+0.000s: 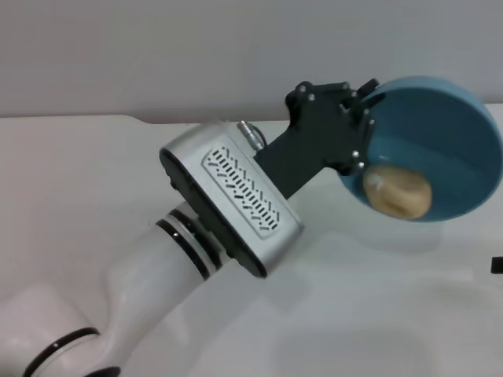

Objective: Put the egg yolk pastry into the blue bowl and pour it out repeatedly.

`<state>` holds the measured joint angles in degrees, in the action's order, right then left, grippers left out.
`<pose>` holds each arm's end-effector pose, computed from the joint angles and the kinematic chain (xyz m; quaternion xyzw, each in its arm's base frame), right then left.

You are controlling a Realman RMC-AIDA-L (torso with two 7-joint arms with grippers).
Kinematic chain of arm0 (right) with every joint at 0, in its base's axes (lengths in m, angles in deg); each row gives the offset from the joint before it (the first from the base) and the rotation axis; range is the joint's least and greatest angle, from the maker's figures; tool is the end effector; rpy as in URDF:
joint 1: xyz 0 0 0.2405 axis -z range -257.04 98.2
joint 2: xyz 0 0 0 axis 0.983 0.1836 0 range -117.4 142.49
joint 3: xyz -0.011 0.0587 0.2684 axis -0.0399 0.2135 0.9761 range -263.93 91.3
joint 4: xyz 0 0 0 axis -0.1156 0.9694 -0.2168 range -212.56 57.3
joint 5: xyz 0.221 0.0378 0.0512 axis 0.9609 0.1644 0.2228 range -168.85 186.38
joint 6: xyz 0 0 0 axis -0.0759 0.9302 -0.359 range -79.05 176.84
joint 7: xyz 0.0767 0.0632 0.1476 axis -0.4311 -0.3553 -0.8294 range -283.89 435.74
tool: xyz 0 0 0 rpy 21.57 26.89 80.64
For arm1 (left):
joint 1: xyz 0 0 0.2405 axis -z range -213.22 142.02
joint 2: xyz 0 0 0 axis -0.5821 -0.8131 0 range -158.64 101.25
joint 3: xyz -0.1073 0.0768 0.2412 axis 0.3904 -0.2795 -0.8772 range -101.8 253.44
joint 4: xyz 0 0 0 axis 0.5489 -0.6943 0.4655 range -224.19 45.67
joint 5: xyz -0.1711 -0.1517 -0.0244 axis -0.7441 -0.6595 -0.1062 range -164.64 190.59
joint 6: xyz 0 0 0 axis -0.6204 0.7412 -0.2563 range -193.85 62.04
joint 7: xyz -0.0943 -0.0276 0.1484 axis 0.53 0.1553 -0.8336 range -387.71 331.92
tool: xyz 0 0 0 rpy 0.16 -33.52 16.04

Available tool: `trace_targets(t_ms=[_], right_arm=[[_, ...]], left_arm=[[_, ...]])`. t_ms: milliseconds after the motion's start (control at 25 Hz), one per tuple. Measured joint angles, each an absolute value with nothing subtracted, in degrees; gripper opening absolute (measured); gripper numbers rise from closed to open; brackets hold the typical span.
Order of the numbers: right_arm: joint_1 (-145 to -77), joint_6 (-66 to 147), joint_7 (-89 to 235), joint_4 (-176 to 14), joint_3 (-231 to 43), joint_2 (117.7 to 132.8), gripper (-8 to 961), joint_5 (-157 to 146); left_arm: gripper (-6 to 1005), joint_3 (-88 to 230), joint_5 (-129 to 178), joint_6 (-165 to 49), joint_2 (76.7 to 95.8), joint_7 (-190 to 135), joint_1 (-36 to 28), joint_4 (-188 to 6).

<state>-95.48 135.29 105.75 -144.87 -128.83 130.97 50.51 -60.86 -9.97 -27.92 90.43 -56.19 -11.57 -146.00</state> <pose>0.3796 0.3203 0.0477 -0.6816 0.6904 0.0698 0.2321 -0.0944 0.3503 -0.1573 -0.8412 0.1359 -0.2964 0.4313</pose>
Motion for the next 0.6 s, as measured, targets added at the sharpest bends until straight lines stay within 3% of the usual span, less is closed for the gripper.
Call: trace_targets(t_ms=[240, 600], right_arm=[[-95.7, 135.4, 106.6, -143.4, -129.0, 130.97, 509, 50.6], [-96.0, 135.4, 107.1, -142.3, -128.8, 130.94, 506, 50.8]], left_arm=[[12, -67.5, -24.8, -21.0, 90.42, -62.6, -5.5, -141.1], [12, -71.6, -32.8, -8.0, 90.4, -63.3, -3.4, -138.4]])
